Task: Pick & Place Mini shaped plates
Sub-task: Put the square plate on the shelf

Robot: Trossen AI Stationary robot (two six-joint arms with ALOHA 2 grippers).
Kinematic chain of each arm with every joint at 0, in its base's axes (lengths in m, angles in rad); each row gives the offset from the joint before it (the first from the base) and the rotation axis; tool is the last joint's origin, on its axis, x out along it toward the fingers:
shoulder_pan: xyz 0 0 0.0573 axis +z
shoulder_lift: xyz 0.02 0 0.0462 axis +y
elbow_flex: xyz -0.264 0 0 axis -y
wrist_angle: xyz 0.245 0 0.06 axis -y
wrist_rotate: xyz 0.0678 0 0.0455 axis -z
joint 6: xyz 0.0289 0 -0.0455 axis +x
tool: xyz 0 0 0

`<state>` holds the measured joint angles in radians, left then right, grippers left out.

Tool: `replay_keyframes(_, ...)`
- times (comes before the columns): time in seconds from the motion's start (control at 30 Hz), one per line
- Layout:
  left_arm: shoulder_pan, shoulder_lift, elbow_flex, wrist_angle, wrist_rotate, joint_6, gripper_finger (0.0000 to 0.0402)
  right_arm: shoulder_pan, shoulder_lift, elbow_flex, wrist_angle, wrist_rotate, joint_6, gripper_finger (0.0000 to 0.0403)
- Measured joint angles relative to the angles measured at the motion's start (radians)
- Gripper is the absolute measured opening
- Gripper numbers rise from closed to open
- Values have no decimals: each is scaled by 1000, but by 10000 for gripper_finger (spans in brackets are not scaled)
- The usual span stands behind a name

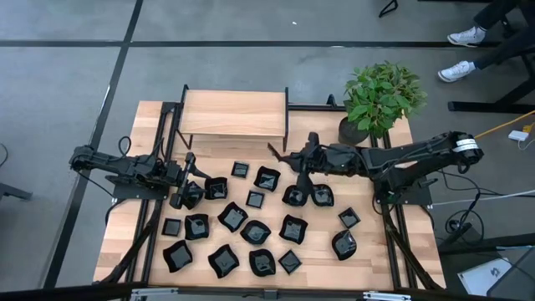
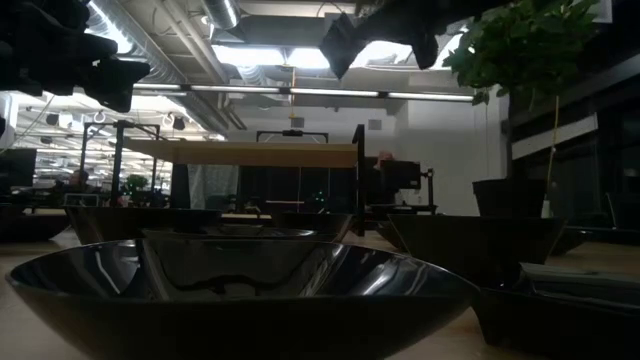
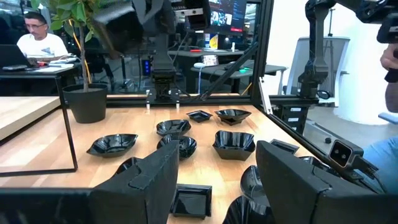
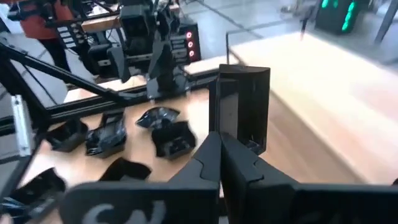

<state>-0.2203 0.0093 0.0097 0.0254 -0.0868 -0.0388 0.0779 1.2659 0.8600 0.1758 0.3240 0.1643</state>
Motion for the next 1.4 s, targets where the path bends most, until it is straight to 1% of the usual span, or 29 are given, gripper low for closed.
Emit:
replay_keyframes(0.17, 0, 0, 0, 0, 0, 0, 208, -42, 5, 0, 6, 105, -147, 0)
replay_keyframes(0.3, 0, 0, 0, 0, 0, 0, 208, -81, 34, 0, 38, 111, -224, 0)
replay_keyframes(0.47, 0, 0, 0, 0, 0, 0, 208, -120, 90, 0, 100, 111, -277, 0)
replay_keyframes(0.57, 0, 0, 0, 0, 1, 0, 207, -143, 126, 32, 86, 111, -299, 0)
replay_keyframes(0.67, 0, 0, 0, 0, 1, 0, 208, -163, 173, 90, 33, 111, -329, 0)
replay_keyframes(0.83, 0, 0, 0, 0, 1, 0, 208, -189, 263, 231, -118, 117, -373, 0)
replay_keyframes(1.0, 0, 0, 0, 0, 1, 0, 208, -201, 346, 383, -287, 206, -398, 0)
replay_keyframes(1.13, 0, 0, 0, 0, 1, 0, 207, -205, 402, 476, -398, 265, -438, 0)
replay_keyframes(1.27, 0, 0, 0, 0, 2, 0, 207, -208, 438, 523, -486, 314, -438, 0)
replay_keyframes(1.4, 0, 0, 0, 0, 2, 0, 208, -213, 451, 526, -524, 319, -436, 0)
